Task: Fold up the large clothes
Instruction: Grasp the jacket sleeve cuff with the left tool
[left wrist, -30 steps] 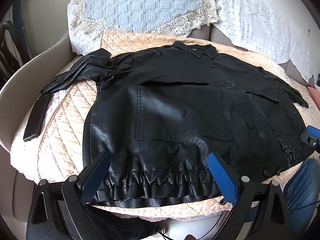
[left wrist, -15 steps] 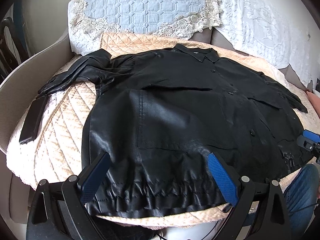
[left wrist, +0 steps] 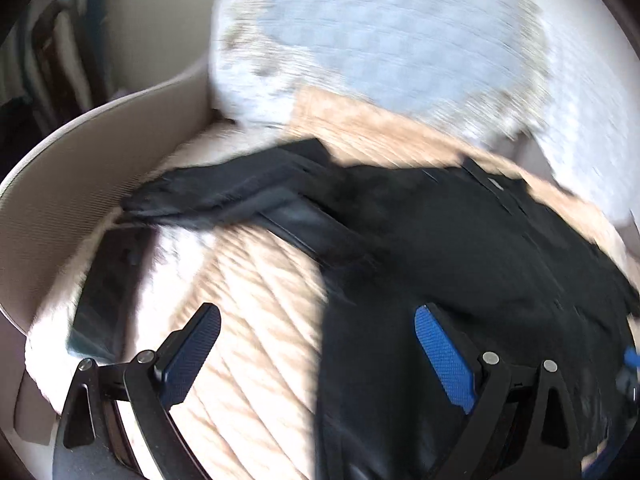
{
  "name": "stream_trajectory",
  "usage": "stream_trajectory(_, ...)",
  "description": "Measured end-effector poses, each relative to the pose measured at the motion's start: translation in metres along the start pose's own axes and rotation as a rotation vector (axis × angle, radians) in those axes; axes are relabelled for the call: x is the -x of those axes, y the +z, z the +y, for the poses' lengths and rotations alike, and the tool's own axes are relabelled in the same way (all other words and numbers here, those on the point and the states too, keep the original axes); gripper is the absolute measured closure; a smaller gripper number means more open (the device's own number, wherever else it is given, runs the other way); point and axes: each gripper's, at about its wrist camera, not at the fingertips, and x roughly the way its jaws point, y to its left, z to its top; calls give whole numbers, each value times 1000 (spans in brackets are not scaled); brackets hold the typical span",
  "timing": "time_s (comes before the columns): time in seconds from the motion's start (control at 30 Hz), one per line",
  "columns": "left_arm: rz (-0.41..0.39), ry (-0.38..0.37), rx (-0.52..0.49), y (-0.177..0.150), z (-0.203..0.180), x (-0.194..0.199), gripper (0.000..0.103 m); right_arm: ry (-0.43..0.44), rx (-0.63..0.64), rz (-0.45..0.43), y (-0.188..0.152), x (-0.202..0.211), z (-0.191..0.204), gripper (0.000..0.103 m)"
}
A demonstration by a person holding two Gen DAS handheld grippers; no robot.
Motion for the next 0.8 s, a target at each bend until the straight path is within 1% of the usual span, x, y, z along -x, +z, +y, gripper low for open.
stream_trajectory(0.1, -10, 39, 100, 24, 40, -23, 4, 17, 21, 12, 5, -10, 6, 26)
stream_trajectory(0.23, 22, 73, 241, 43, 86, -62, 4, 28, 28, 30, 10, -25, 10, 26)
stream_trajectory(0.33, 43, 89, 332, 53, 112, -90, 4, 26, 36, 45, 13, -33, 10, 26)
stream_trajectory(0.43, 59, 117, 375, 58, 120, -112, 6, 19, 36, 58, 14, -39, 7, 26)
stream_trajectory(0.5, 38, 159, 366, 64, 121, -122, 8, 12, 34, 63, 16, -43, 5, 26)
stream_trajectory(0.53, 32, 175, 357, 67, 120, -124, 16, 9, 32, 66, 17, -45, 4, 26)
stream_trajectory(0.57, 35, 201, 345, 69, 119, -129, 32, 5, 29, 69, 18, -47, 2, 26)
stream_trajectory(0.6, 56, 223, 339, 70, 121, -136, 43, 1, 27, 70, 18, -48, 1, 26)
stream_trajectory(0.63, 86, 238, 340, 70, 123, -145, 63, 0, 23, 70, 19, -49, 0, 26)
stream_trajectory(0.67, 87, 259, 340, 70, 124, -148, 72, 1, 20, 70, 19, -50, -1, 26)
stream_trajectory(0.7, 77, 265, 333, 71, 123, -148, 80, 3, 15, 69, 19, -50, -3, 26)
stream_trajectory(0.73, 76, 254, 327, 74, 122, -148, 92, 4, 11, 67, 20, -50, -4, 26)
stream_trajectory(0.77, 64, 245, 320, 77, 121, -145, 96, 6, 8, 65, 19, -50, -5, 26)
stream_trajectory(0.8, 46, 237, 307, 81, 118, -140, 97, 8, 7, 62, 18, -49, -6, 26)
